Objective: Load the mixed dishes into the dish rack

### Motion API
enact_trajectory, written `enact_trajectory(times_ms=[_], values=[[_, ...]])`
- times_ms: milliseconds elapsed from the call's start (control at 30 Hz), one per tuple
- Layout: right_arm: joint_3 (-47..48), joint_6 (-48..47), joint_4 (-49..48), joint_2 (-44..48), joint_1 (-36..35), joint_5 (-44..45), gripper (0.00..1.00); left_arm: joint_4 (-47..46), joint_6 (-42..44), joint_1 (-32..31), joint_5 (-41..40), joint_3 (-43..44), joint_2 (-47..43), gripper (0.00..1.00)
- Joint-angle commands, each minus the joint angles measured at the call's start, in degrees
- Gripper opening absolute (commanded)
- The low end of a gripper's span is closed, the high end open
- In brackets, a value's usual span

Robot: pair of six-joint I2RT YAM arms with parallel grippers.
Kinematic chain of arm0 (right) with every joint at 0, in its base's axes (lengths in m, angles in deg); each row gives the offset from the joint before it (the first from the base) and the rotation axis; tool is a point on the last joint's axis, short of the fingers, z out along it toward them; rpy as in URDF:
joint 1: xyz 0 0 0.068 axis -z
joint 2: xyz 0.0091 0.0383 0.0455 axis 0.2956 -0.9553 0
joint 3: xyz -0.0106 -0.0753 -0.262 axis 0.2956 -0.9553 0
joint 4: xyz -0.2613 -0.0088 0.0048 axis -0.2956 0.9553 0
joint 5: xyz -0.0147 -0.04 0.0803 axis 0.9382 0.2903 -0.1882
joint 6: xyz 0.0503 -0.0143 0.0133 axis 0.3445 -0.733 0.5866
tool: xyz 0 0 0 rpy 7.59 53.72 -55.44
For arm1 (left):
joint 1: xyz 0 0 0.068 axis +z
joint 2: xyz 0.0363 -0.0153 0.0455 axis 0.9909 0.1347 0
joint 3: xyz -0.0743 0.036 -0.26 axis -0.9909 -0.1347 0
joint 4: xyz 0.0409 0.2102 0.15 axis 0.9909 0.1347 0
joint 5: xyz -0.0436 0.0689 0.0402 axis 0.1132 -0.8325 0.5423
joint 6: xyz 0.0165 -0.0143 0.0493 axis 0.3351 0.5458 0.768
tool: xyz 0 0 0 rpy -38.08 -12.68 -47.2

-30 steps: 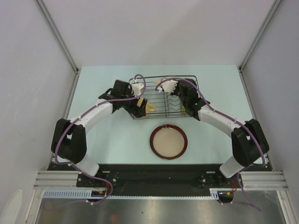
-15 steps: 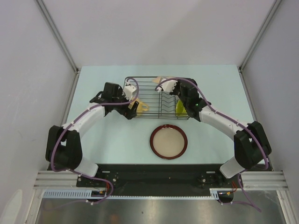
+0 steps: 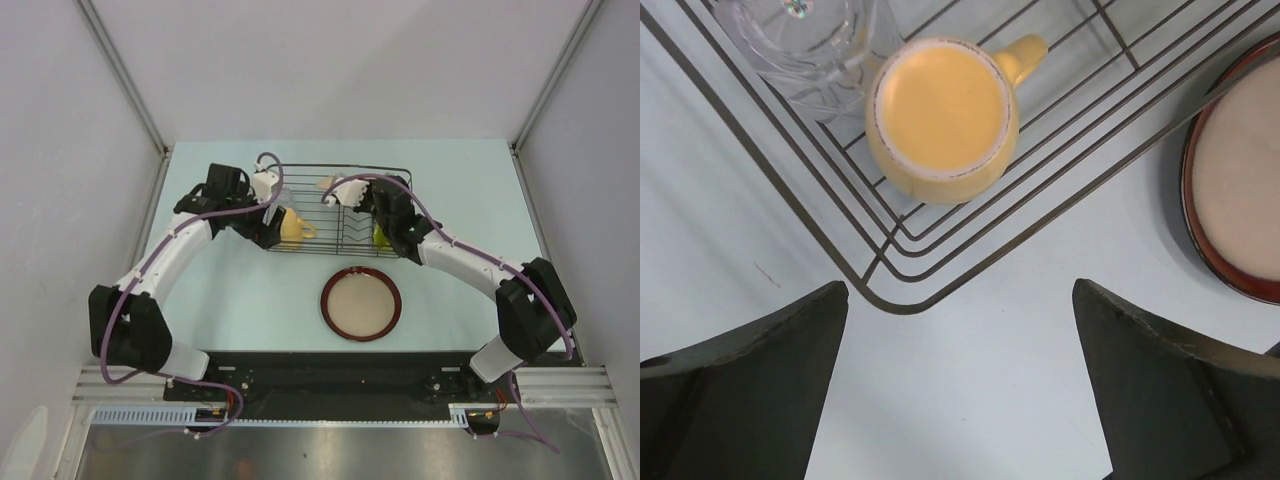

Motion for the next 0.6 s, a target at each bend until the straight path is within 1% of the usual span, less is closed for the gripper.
enact_trajectory(times_ms=[0,300,567], values=[[3.7,2.4,-6.1,0.2,-0.1,2.7,0.00,2.8,-1.6,0.6,0.6,3.9,-3.4,1.00],[5.9,4.1,-5.0,-3.9,0.7,1.9,0.00,1.9,-2.6,0.6,0.5,3.2,-4.5,1.00],[9.8,5.6,-3.2,-7.9,3.0,1.8,0.00,0.8,-2.6,0.9,0.3,1.1,-4.9,1.00]])
